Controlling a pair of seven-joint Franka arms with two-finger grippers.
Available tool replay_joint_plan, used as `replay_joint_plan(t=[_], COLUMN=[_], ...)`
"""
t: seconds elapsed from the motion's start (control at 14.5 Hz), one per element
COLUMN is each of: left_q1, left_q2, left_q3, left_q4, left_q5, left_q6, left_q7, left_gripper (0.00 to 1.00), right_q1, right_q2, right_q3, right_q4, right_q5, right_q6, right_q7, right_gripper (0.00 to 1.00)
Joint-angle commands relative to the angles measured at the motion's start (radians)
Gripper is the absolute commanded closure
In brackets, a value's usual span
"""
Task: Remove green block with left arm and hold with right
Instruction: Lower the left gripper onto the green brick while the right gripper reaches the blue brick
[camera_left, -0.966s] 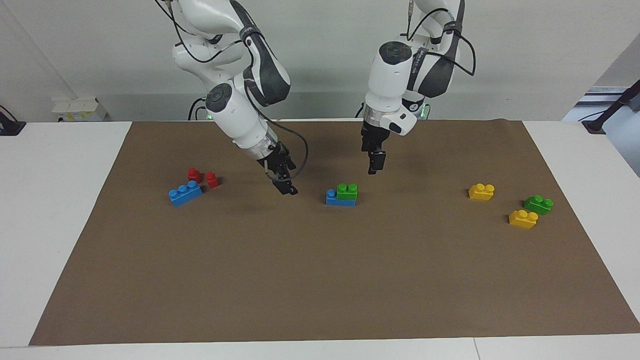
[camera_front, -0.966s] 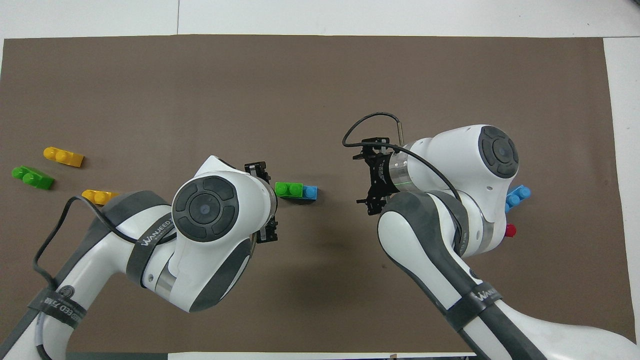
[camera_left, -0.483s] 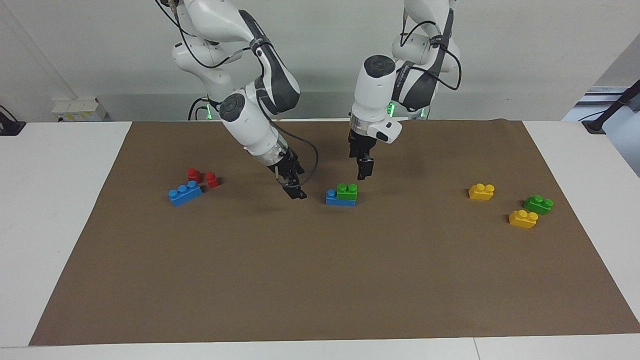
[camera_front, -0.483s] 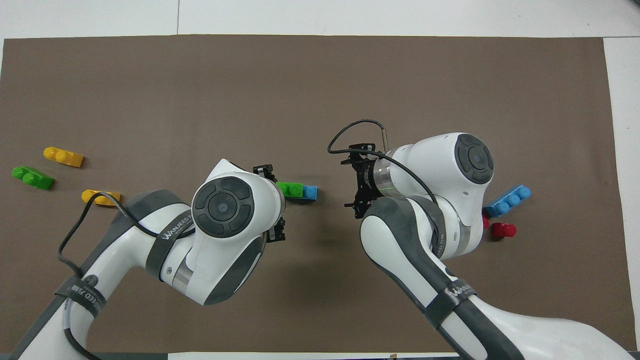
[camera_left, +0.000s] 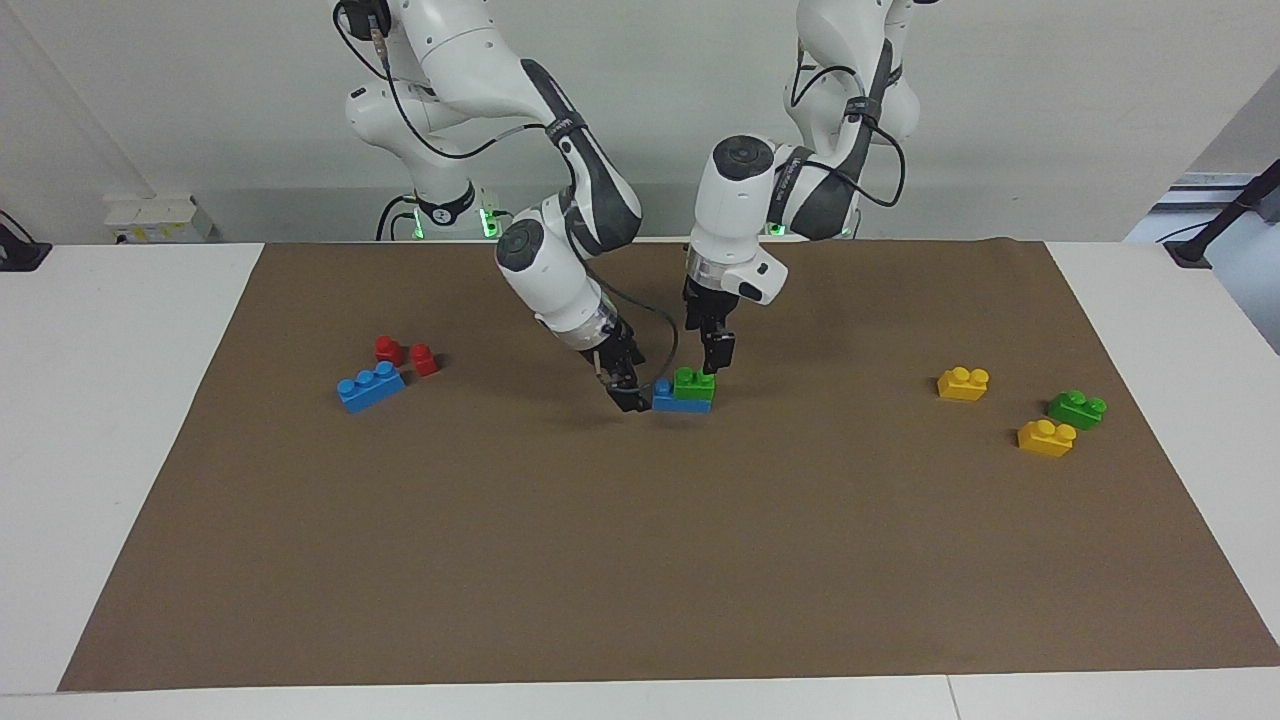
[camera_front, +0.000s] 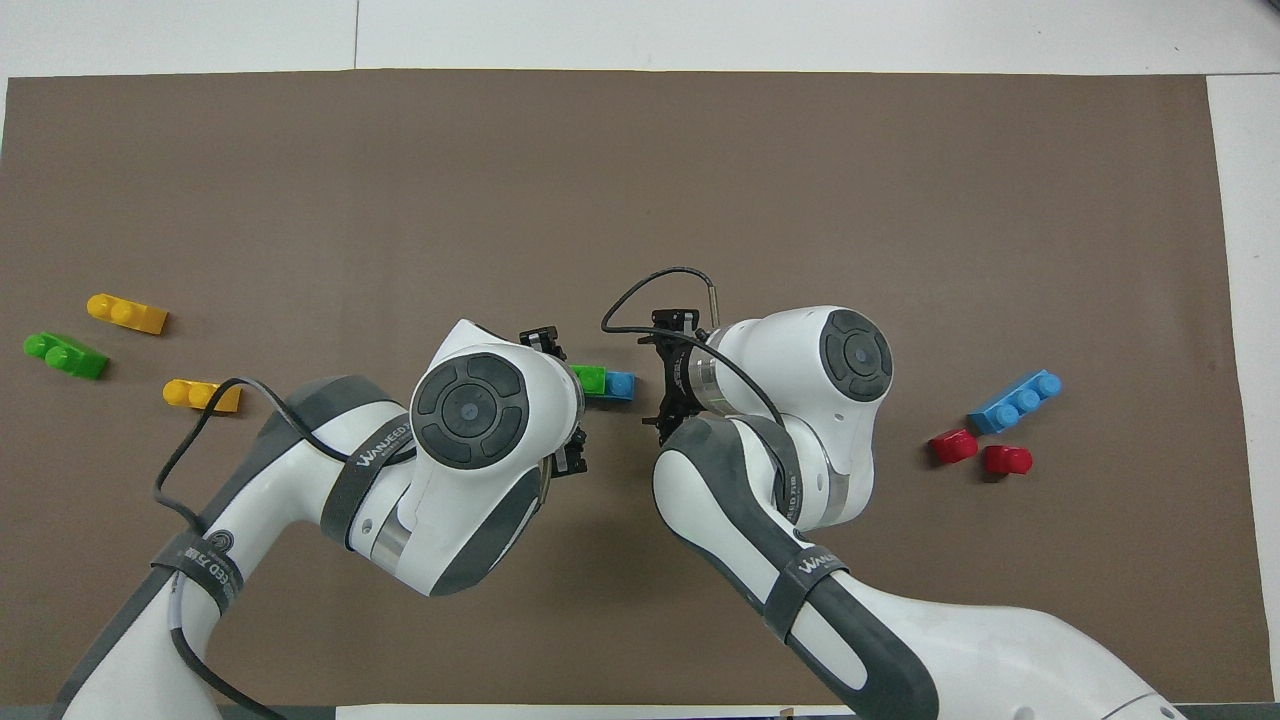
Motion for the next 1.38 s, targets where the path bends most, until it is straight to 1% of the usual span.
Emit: replay_joint_plan(t=[0.0,0.21,0.41,0.48,0.62,0.76,0.83,0.9,1.24,1.31], left_q1=[-0.002,-0.002,-0.001,-0.001,0.001,0.001,0.001,0.001,0.001,0.001], left_q2=[0.022,0.045,0.066,0.068,0.086,0.111,0.116,0.116,0.117,0.117], left_q3=[0.012,0.014,0.014,0.014,0.015,0.015,0.015,0.017,0.017,0.017], left_q4=[0.002,0.002,0.003,0.005,0.017,0.031,0.034,0.036,0.034,0.033], left_q5=[0.002,0.002,0.003,0.005,0.011,0.014,0.014,0.014,0.026,0.028], left_q6=[0.041,0.063,0.084,0.086,0.088,0.091,0.091,0.091,0.109,0.112], left_q7=[-0.018,-0.016,-0.016,-0.014,-0.014,-0.013,-0.011,-0.007,-0.004,-0.004], left_gripper=[0.00,0.00,0.00,0.00,0.00,0.00,0.00,0.00,0.00,0.11], right_q1=[0.023,0.042,0.044,0.044,0.043,0.043,0.043,0.043,0.043,0.044], right_q2=[0.028,0.064,0.077,0.084,0.084,0.084,0.084,0.084,0.084,0.084], right_q3=[-0.001,-0.001,-0.001,-0.001,0.001,-0.001,-0.001,-0.001,-0.001,-0.001], right_q4=[0.011,0.038,0.043,0.042,0.040,0.042,0.042,0.042,0.040,0.039], right_q5=[0.043,0.051,0.055,0.055,0.060,0.110,0.120,0.121,0.129,0.144], right_q6=[0.053,0.069,0.098,0.107,0.110,0.112,0.112,0.112,0.112,0.113], right_q7=[-0.002,-0.002,-0.002,-0.002,-0.001,-0.002,-0.002,-0.004,-0.008,-0.008], right_gripper=[0.00,0.00,0.00,0.11,0.43,0.82,0.95,1.00,1.00,1.00])
